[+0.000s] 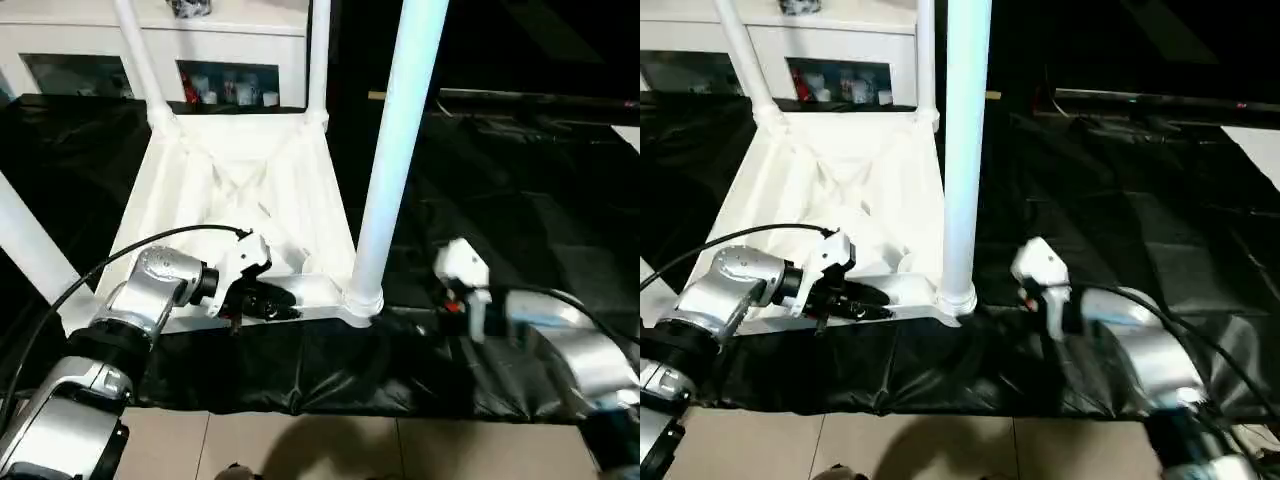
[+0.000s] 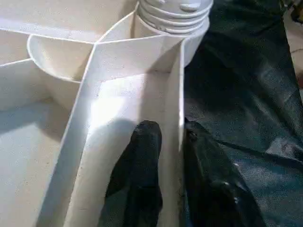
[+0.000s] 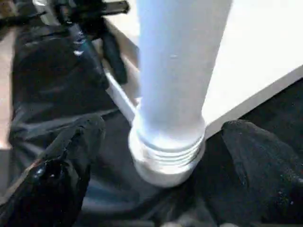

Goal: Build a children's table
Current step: Rotate table base, then rotate leg to tighten

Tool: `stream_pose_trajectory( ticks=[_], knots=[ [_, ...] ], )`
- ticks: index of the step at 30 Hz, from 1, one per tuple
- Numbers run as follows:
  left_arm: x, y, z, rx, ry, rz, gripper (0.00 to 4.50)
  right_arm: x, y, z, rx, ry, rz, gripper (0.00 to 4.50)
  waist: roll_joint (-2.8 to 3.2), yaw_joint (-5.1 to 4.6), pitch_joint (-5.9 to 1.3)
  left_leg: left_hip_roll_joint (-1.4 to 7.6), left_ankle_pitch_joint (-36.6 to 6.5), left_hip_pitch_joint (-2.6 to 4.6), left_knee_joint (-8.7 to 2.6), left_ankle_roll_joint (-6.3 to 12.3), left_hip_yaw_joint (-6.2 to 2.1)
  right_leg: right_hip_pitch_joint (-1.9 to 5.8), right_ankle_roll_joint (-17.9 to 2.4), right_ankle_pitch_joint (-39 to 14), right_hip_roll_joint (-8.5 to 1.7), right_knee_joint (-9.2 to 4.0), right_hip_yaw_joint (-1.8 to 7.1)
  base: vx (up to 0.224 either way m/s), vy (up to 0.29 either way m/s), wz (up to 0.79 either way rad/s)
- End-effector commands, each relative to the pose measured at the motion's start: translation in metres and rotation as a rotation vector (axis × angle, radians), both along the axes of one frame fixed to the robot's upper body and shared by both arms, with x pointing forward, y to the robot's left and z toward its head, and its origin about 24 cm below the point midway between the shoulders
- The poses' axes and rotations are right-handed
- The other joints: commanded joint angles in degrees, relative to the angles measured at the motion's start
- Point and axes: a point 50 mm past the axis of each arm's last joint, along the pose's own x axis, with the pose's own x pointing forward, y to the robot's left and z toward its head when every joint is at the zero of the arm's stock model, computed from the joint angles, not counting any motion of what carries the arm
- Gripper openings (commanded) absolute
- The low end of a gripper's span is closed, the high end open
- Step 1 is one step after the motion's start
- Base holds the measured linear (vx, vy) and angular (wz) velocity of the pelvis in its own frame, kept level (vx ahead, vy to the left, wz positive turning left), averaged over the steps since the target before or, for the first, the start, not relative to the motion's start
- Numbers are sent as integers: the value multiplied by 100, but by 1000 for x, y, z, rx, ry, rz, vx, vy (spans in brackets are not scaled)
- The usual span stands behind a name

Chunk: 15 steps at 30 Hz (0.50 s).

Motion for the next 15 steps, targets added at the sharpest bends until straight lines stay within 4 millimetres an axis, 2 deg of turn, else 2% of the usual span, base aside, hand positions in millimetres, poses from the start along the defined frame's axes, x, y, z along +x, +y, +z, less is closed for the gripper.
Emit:
stream_pose_trajectory(
  ticks=[1, 5, 7, 10, 11, 15],
  knots=[
    [-3, 2, -5, 38, 10, -7, 61, 2, 2, -5, -48, -9, -2, 450, 18, -9, -397, 71, -1510, 75, -414, -29, 18, 273, -1231, -1417, -274, -411, 171, 0, 0, 0],
    [-4, -1, -5, 68, -4, -42, 42, 7, 17, -16, -116, -40, 4, 450, 15, -27, -384, 68, -1626, 78, -431, -94, 12, 259, -1146, -1708, -281, -438, 171, 0, 0, 0],
    [-4, -1, -5, 71, -7, -45, 17, 8, 19, -17, -114, -42, 7, 450, 18, -29, -382, 72, -1655, 79, -429, -90, 11, 251, -1135, -1729, -284, -437, 176, 0, 0, 0],
    [-4, -2, -4, 72, -19, -50, 8, 12, 25, -17, -100, -54, 2, 450, 21, -25, -391, 79, -1609, 79, -433, -78, 8, 258, -1146, -1550, -275, -417, 180, 0, 0, 0],
    [-3, -3, -4, 70, -19, -50, 2, 14, 26, -16, -93, -60, -7, 420, 21, -33, -398, 74, -1584, 75, -426, -72, 12, 254, -1178, -1494, -279, -408, 180, 0, 0, 0],
    [-3, -4, -2, 53, -19, -52, 0, 18, 30, -15, -53, -62, -12, 394, 25, -27, -395, 75, -1616, 88, -425, -80, 18, 252, -1207, -1476, -273, -409, 181, 0, 0, 0]
  ],
)
